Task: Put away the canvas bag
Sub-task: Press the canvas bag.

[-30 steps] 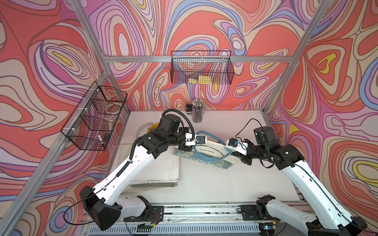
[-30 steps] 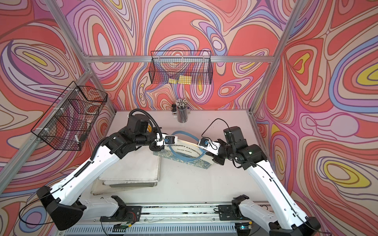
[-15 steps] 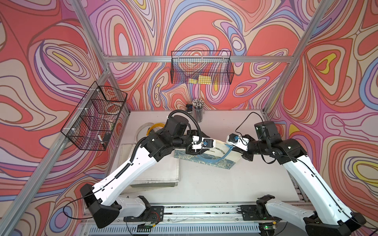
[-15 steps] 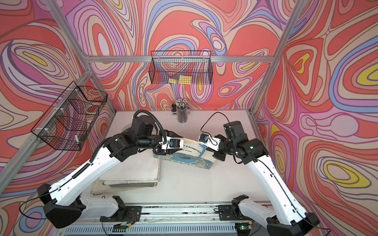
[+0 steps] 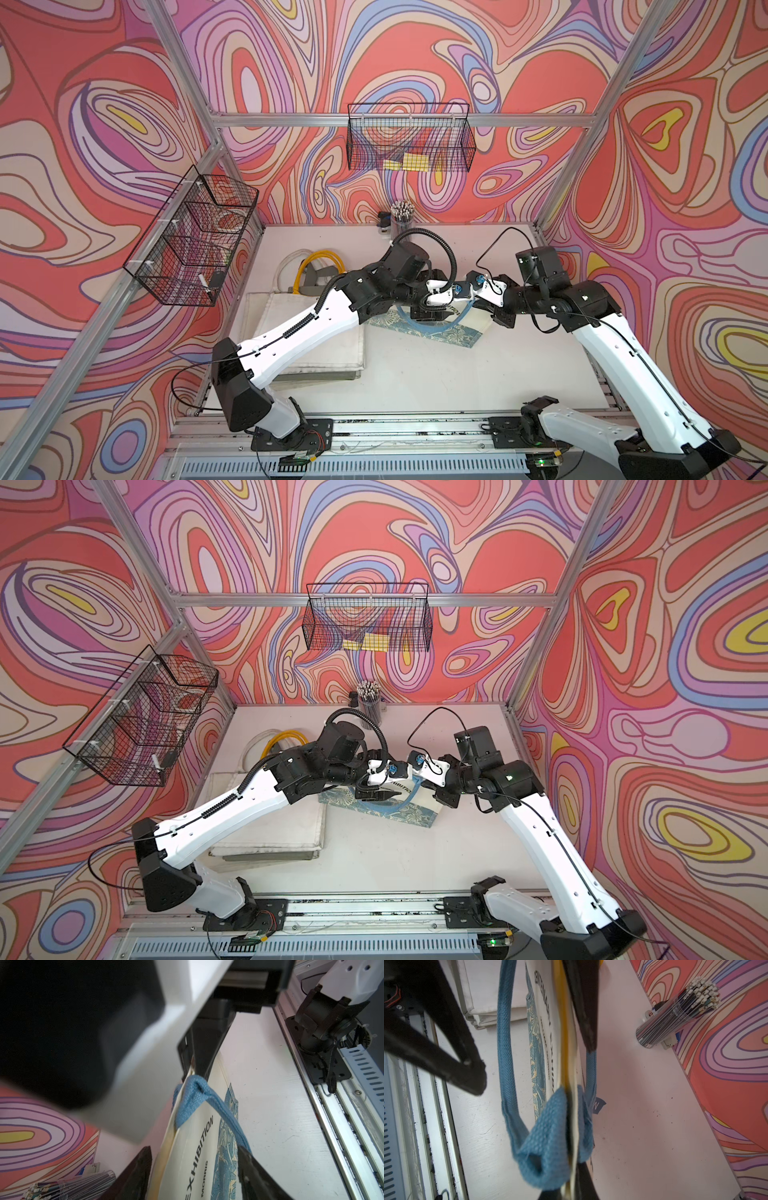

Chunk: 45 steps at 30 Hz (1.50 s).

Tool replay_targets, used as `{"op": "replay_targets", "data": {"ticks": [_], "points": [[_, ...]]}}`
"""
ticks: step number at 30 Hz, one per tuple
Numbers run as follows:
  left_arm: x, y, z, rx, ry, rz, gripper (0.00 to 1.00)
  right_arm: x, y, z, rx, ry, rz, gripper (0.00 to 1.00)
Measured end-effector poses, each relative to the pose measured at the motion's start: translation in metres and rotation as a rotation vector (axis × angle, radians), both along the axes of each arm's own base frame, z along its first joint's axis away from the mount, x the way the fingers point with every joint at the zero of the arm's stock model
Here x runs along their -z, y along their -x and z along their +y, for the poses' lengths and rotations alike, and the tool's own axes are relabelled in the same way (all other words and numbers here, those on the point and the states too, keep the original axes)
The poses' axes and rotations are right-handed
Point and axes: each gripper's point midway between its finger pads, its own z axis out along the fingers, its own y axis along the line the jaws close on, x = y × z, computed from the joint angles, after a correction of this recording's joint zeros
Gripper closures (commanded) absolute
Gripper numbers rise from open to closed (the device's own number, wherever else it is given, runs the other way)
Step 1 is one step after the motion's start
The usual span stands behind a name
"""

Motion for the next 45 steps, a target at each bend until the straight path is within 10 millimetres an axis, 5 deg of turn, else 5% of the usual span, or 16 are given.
{"op": "replay_targets", "data": {"ticks": [6, 12, 14, 18, 23, 33, 45], "points": [[0.004, -0.005, -0.006, -0.029, -0.01, 0.012, 0.78, 0.007, -0.01, -0.002, 0.05, -0.008, -0.026, 1.0], [0.004, -0.01, -0.005, -0.053, -0.012, -0.009, 0.79, 0.007, -0.014, -0.001, 0.066, -0.024, -0.035, 1.0], [0.004, -0.013, -0.005, -0.06, -0.011, -0.02, 0.77, 0.007, -0.015, 0.0, 0.071, -0.03, -0.034, 1.0], [0.005, -0.015, -0.006, -0.059, -0.005, -0.049, 0.45, 0.009, -0.013, 0.0, 0.075, -0.04, -0.024, 1.0], [0.003, -0.017, -0.003, -0.077, 0.033, -0.104, 0.32, 0.007, -0.009, 0.003, 0.057, -0.06, -0.023, 1.0], [-0.013, -0.041, 0.028, -0.162, 0.114, -0.149, 0.31, 0.003, 0.003, 0.009, -0.005, -0.09, -0.048, 1.0], [-0.004, -0.028, 0.025, -0.054, 0.012, -0.029, 0.45, 0.001, 0.002, 0.01, -0.018, -0.089, -0.066, 1.0]]}}
